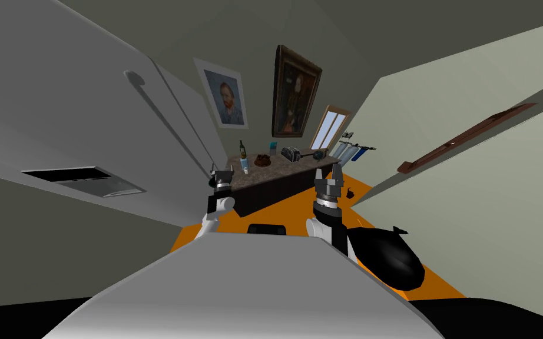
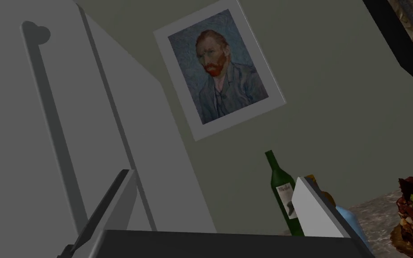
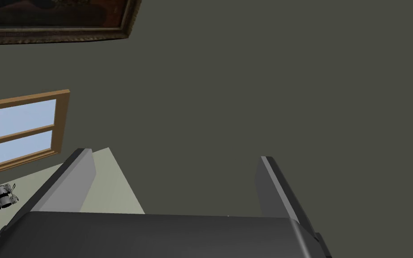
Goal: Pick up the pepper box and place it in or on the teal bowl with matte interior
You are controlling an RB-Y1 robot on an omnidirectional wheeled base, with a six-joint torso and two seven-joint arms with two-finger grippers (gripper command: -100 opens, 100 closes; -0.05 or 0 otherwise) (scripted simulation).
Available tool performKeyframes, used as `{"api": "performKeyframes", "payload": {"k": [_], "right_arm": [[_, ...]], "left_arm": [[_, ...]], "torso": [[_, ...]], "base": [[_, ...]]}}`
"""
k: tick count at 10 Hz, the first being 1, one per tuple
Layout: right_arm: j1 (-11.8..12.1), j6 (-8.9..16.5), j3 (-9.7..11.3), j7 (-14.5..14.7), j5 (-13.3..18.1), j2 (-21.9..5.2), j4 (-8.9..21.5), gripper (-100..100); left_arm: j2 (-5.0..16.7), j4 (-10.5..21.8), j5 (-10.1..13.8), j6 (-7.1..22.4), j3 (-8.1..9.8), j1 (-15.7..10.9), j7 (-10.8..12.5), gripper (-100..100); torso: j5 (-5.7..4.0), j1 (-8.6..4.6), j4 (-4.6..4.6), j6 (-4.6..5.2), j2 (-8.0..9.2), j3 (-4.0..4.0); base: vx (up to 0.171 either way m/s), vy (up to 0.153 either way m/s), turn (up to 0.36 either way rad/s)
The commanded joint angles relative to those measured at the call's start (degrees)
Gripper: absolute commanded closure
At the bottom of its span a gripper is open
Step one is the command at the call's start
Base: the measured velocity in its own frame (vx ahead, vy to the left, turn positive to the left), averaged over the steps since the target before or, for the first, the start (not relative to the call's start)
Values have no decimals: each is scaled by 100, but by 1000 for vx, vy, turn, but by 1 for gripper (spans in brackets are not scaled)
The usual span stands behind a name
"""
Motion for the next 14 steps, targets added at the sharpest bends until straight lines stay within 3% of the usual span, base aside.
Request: {"api": "performKeyframes", "payload": {"k": [1, 5, 6, 9, 10, 14], "right_arm": [[0, 0, 0, 0, 0, 0, 0, 0], [0, 0, 0, 0, 0, 0, 0, 0], [0, 0, 0, 0, 0, 0, 0, 0], [1, 0, 0, 0, 0, 0, 0, 0], [1, 0, 0, 0, 0, 0, 0, 0], [1, 0, -1, 0, 0, 0, 0, 0]], "left_arm": [[4, 279, 109, -50, 69, -120, 141, -100], [-23, 828, 316, -40, 322, -377, 423, -100], [-23, 864, 316, -40, 322, -377, 423, -100], [-105, 1381, 408, 2, 604, -569, 661, -100], [-105, 1435, 408, 2, 604, -569, 661, -100], [-229, 1984, 431, 65, 884, -704, 860, -100]], "torso": [[0, 0, 0, 0, 0, 0], [2, 9, -3, 0, -11, -7], [2, 7, -4, 2, -17, -10], [2, 10, -6, 0, -26, -15], [3, 12, -7, 0, -33, -19], [3, 15, -7, -2, -26, -16]], "base": [[28, -36, -68], [49, -31, -89], [59, -23, -41], [92, -21, -97], [84, -10, -50], [89, -7, -75]]}}
